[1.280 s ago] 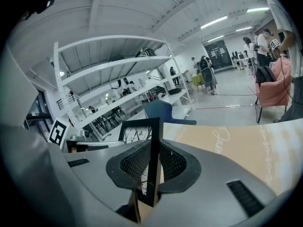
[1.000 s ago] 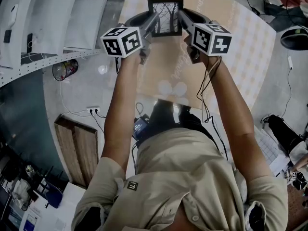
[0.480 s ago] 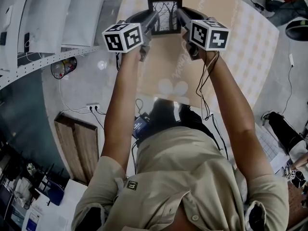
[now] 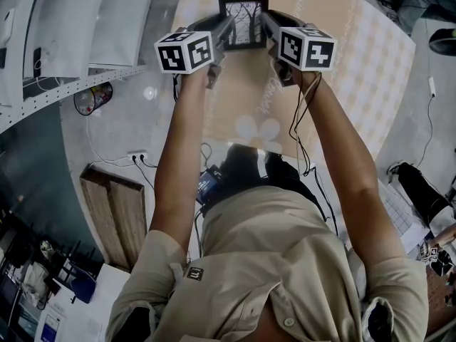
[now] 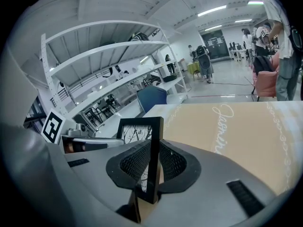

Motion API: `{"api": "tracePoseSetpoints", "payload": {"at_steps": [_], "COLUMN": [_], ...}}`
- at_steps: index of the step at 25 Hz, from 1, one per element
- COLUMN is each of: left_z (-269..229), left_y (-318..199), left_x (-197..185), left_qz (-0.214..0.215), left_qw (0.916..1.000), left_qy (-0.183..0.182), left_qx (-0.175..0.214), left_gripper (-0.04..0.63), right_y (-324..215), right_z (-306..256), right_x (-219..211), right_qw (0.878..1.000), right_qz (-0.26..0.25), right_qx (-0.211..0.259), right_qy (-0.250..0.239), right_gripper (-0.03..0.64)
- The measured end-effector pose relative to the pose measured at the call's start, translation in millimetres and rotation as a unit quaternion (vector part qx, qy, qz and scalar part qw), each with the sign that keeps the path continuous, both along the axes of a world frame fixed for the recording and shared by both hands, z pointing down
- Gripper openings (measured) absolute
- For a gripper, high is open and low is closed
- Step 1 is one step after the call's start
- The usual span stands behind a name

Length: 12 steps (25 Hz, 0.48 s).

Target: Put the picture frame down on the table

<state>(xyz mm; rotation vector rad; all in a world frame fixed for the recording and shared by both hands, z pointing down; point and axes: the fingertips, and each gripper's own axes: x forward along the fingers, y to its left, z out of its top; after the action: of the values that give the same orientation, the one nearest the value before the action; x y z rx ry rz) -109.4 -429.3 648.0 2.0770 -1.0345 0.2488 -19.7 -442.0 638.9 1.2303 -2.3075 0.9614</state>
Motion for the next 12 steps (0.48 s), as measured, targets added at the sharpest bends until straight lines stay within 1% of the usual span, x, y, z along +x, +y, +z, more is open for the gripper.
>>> {"api": "tracePoseSetpoints", "payload": {"at_steps": [2, 7, 12], "left_z": [3.1, 14.1, 19.4], "left_y": [-0.9, -3.7, -7.0], "left_x": [-0.1, -5.4, -4.8], "left_qz": [0.002, 0.005, 0.008], "left_qw": [1.0, 0.9992, 0.9978], "left_qy": [-0.006, -0.039, -0.066], "left_qx": [-0.001, -0.005, 0.003], "left_gripper": [0.098, 0.106, 0.115], "right_y": [-1.3, -3.9, -7.9], "right_z": [2.2, 5.2, 11.0], "right_x": [-0.1, -5.6, -4.9], "right_qw": [1.0, 1.0, 1.0], "right_qz": [0.001, -0.002, 0.0], "right_qx": [0.0, 0.001, -0.001], "right_qy": [0.003, 0.012, 0.021], "right_gripper": [0.066, 0.063, 0.063]}}
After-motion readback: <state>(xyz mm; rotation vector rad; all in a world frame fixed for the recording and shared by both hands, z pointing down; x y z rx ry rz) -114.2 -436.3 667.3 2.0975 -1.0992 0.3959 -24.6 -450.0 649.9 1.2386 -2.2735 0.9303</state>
